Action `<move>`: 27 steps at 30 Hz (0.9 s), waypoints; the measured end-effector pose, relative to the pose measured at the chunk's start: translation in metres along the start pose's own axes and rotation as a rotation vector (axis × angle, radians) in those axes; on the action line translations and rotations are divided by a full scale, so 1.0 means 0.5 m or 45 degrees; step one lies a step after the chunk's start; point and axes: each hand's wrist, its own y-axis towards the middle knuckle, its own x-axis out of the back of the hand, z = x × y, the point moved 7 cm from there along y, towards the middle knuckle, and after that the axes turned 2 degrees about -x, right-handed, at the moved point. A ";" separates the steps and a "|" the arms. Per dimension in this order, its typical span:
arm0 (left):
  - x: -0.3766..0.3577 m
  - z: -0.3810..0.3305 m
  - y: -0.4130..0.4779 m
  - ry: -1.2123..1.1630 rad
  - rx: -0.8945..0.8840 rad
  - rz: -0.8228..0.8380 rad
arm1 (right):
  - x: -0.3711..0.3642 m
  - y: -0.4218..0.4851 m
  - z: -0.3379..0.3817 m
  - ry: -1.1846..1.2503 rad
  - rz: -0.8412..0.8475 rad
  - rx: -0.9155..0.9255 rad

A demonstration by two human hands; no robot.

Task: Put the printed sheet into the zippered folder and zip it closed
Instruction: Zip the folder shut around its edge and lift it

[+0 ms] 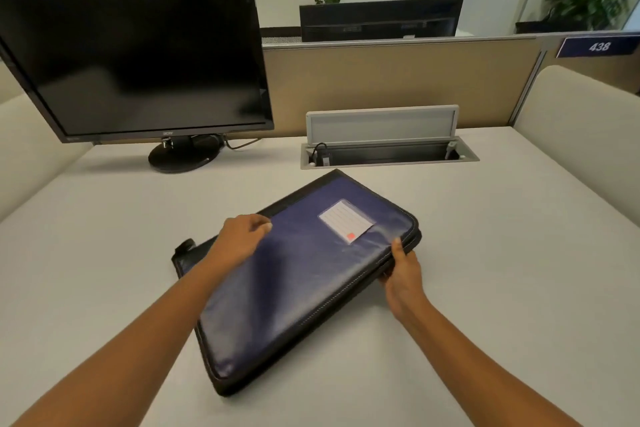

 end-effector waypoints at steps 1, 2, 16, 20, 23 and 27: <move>0.002 0.014 0.004 0.023 0.038 0.005 | 0.007 0.014 0.011 -0.036 -0.034 0.007; 0.002 0.027 0.009 0.041 0.071 0.012 | 0.013 0.027 0.022 -0.068 -0.067 0.009; -0.053 0.113 0.024 -0.755 0.316 0.067 | -0.047 0.150 0.142 -0.557 -0.090 0.077; -0.045 0.136 0.015 -0.959 0.302 -0.321 | -0.078 0.145 0.134 -0.646 -0.027 0.056; -0.044 0.152 0.001 -0.988 0.377 -0.524 | -0.081 0.117 0.113 -0.863 0.068 0.120; -0.049 0.166 -0.013 -1.002 0.448 -0.664 | -0.083 0.072 0.076 -1.028 0.201 0.207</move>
